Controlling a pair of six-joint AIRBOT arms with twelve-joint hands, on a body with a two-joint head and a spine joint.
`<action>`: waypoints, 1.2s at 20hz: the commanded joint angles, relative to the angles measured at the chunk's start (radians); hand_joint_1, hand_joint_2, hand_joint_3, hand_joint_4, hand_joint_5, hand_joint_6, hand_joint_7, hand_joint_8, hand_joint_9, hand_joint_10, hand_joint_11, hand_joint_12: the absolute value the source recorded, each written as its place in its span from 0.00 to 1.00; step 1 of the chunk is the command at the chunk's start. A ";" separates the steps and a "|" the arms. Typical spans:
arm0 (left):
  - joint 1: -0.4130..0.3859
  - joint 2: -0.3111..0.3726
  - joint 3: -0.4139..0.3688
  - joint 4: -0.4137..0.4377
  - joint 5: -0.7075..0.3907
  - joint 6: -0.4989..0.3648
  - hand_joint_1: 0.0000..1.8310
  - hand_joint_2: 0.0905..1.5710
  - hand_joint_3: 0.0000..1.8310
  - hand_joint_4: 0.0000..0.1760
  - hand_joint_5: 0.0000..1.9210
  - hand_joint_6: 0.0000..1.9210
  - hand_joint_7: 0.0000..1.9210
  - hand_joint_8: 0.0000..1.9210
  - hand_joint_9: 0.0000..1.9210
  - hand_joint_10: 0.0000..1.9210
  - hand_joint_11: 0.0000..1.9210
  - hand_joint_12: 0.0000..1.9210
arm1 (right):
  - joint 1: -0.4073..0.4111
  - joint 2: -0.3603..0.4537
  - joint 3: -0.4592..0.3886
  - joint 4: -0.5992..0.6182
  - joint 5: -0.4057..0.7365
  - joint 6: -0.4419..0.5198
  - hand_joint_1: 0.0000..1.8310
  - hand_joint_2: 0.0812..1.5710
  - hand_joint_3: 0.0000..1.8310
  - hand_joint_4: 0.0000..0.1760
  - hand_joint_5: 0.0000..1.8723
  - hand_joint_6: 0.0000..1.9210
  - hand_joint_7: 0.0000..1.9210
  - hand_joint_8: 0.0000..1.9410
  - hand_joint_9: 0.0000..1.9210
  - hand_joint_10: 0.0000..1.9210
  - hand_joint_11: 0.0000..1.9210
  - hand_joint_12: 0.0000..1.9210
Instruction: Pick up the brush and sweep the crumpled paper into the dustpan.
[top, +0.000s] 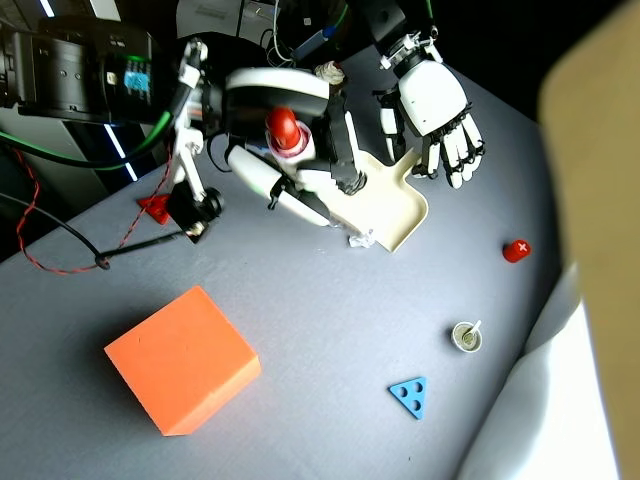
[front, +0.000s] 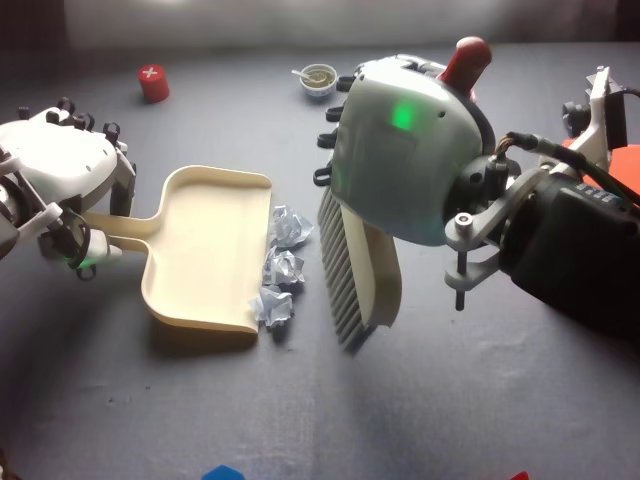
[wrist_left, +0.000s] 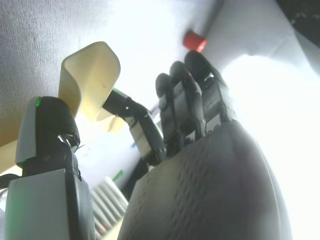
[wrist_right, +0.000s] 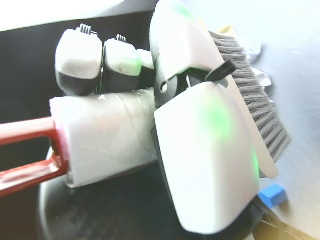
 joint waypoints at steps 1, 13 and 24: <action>-0.002 -0.002 0.006 0.039 -0.074 0.001 0.56 0.72 0.00 0.29 0.46 0.59 0.17 0.00 0.14 0.00 0.00 0.36 | 0.007 0.012 -0.006 -0.066 0.090 -0.017 0.81 0.74 0.00 0.00 0.46 1.00 0.51 1.00 0.63 1.00 0.66 1.00; -0.002 -0.015 0.016 0.039 -0.050 0.008 0.58 0.71 0.00 0.09 0.48 0.56 0.18 0.00 0.15 0.00 0.00 0.38 | -0.034 -0.040 0.101 -0.066 0.107 -0.017 0.81 0.74 0.00 0.70 0.48 1.00 0.52 1.00 0.64 1.00 0.69 1.00; -0.003 -0.009 0.018 0.039 -0.047 0.007 0.57 0.71 0.00 0.25 0.47 0.57 0.19 0.00 0.16 0.00 0.00 0.37 | -0.030 -0.240 0.202 -0.098 0.266 -0.007 0.82 0.73 0.00 0.62 0.48 1.00 0.51 1.00 0.63 1.00 0.68 1.00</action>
